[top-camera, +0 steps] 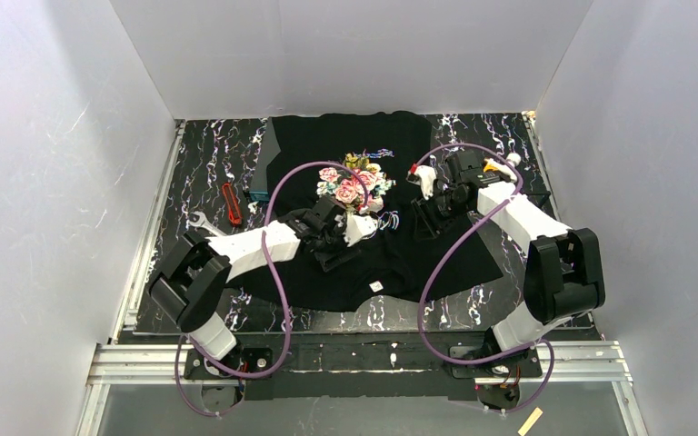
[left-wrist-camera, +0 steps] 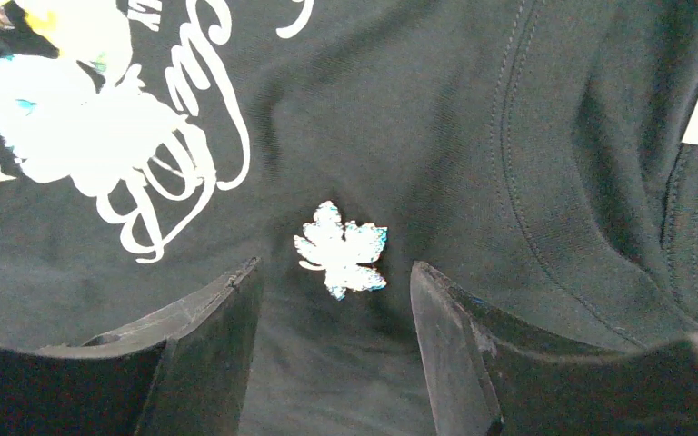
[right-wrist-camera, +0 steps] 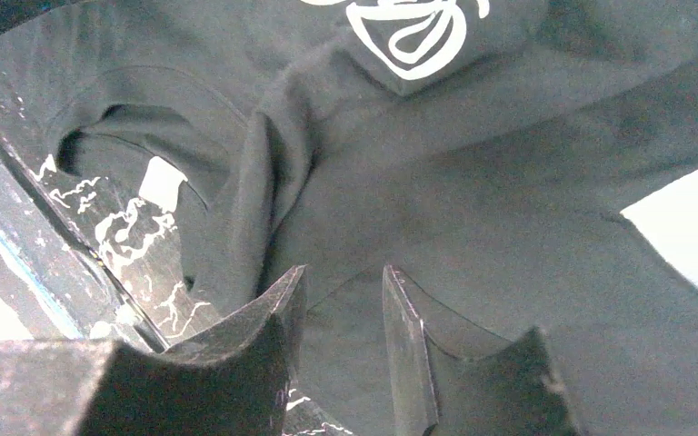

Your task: Remove the brooch from the garment

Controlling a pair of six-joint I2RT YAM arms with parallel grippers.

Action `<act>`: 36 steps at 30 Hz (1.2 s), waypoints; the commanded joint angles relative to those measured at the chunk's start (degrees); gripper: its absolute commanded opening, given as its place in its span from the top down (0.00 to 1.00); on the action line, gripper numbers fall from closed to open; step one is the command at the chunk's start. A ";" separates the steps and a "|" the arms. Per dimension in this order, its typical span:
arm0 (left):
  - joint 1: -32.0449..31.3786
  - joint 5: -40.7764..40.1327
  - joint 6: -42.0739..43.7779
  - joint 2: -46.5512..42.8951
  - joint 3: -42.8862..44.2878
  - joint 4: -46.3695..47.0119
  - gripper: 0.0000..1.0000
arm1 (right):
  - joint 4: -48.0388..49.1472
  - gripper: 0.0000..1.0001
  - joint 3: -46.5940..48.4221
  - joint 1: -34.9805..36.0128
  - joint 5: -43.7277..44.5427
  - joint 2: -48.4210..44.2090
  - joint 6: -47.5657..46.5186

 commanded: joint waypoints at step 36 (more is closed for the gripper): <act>1.05 -6.61 3.53 1.60 3.82 -0.61 0.75 | -4.69 0.74 -1.70 -0.23 11.63 5.37 -6.35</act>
